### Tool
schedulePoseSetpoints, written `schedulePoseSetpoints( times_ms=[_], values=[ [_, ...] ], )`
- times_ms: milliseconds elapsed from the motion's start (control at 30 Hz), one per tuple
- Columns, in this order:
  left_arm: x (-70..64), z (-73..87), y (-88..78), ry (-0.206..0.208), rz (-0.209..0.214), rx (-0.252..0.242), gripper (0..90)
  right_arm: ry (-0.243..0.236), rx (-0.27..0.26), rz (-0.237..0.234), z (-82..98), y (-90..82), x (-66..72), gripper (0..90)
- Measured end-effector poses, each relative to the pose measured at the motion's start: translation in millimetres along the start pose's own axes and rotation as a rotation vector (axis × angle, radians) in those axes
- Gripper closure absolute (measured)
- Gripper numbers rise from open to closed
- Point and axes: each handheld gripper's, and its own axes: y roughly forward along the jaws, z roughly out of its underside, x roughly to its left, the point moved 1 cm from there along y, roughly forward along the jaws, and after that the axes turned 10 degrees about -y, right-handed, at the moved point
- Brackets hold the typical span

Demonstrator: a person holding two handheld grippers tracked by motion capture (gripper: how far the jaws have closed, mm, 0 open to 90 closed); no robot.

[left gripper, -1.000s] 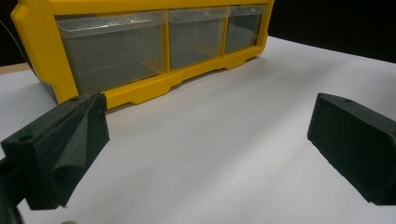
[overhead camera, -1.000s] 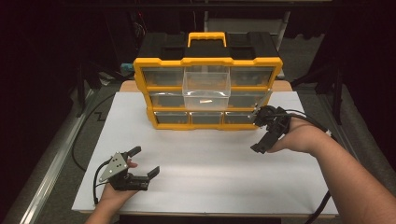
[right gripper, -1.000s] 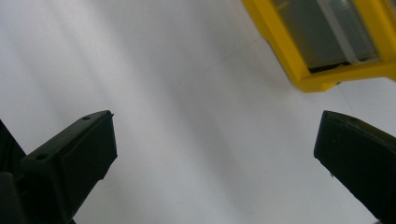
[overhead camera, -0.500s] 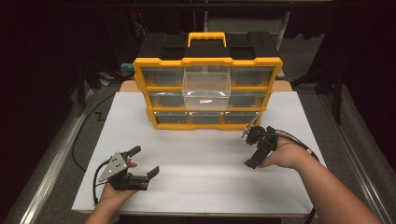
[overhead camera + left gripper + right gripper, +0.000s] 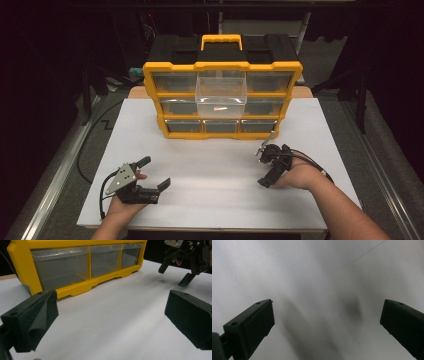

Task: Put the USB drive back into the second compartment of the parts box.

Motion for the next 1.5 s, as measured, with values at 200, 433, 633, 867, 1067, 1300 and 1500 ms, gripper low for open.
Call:
schedulePoseSetpoints(
  times_ms=[200, 433, 633, 867, 1067, 1300, 1500],
  values=[
    [-0.5, 0.3, 0.4, 0.0, 0.004, 0.003, 0.3, 0.052, -0.14, 0.019, 7.8, 1.3, 2.4, 0.0],
    [0.6, 0.0, 0.2, -0.008, 0.003, 0.0, 0.3, 0.114, -0.349, 0.07, 19.4, 5.2, 11.8, 0.0],
    [0.3, -0.1, -0.2, -0.014, 0.004, -0.003, 0.3, 0.188, -0.525, 0.113, 30.5, 5.1, 19.8, 0.0],
    [2.3, 0.7, 0.9, -0.031, -0.003, 0.016, 0.3, 0.284, -0.711, 0.125, 43.7, 2.2, 25.6, 0.0],
    [4.9, -0.5, -1.1, -0.065, 0.004, 0.014, 0.3, 0.329, -0.863, 0.21, 53.0, -1.1, 33.2, 0.0],
    [6.9, 1.9, -0.1, -0.07, -0.021, 0.026, 0.3, 0.342, -0.971, 0.24, 70.8, -2.2, 46.0, 0.0],
    [3.2, 0.8, -0.1, -0.06, -0.035, 0.015, 0.3, 0.339, -0.982, 0.281, 76.7, -6.9, 48.2, 0.0]
  ],
)
